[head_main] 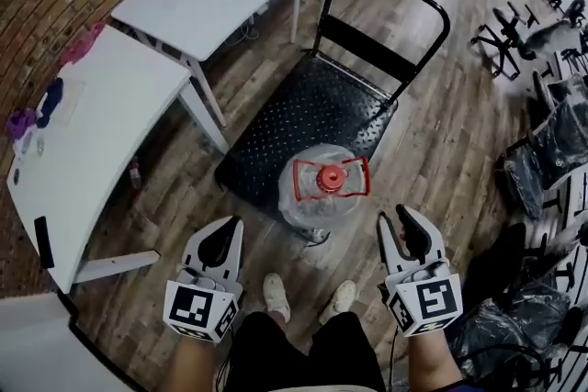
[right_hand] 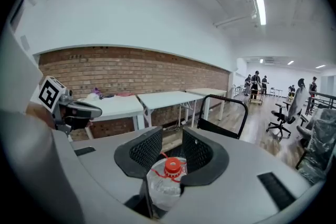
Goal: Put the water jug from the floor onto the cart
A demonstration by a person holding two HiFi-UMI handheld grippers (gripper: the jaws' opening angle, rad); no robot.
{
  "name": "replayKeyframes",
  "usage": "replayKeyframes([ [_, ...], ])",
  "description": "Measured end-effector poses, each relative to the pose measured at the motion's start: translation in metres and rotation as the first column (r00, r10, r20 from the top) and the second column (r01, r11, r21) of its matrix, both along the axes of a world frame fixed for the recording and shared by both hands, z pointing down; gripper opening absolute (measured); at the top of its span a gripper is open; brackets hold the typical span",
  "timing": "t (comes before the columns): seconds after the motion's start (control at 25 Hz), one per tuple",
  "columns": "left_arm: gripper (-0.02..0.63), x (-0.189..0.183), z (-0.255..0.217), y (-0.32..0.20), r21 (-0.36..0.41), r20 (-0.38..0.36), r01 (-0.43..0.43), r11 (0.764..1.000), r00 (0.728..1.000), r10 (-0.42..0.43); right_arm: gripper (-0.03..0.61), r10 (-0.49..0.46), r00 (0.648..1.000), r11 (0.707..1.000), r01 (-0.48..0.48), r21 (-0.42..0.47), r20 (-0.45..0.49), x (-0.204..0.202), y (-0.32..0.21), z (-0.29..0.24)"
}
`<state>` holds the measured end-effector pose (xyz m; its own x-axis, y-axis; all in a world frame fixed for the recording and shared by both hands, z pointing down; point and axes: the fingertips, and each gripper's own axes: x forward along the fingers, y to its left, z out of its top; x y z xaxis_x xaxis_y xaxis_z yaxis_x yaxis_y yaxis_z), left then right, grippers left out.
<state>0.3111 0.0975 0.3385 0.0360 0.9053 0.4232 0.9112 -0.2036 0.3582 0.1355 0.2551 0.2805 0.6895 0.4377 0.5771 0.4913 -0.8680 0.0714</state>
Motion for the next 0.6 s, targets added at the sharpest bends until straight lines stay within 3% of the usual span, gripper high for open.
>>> replayKeyframes([
  [0.24,-0.002,0.01,-0.057,-0.002,-0.085,-0.004,-0.03,0.996,1.0,0.029,0.089,0.042,0.998,0.999,-0.043,-0.029,-0.052,-0.001,-0.035,-0.05],
  [0.6,-0.002,-0.026,-0.11,-0.011,-0.133,0.014,-0.077,0.988,0.997,0.08,0.005,0.067,0.995,0.998,-0.067,0.009,-0.067,-0.043,-0.078,-0.092],
])
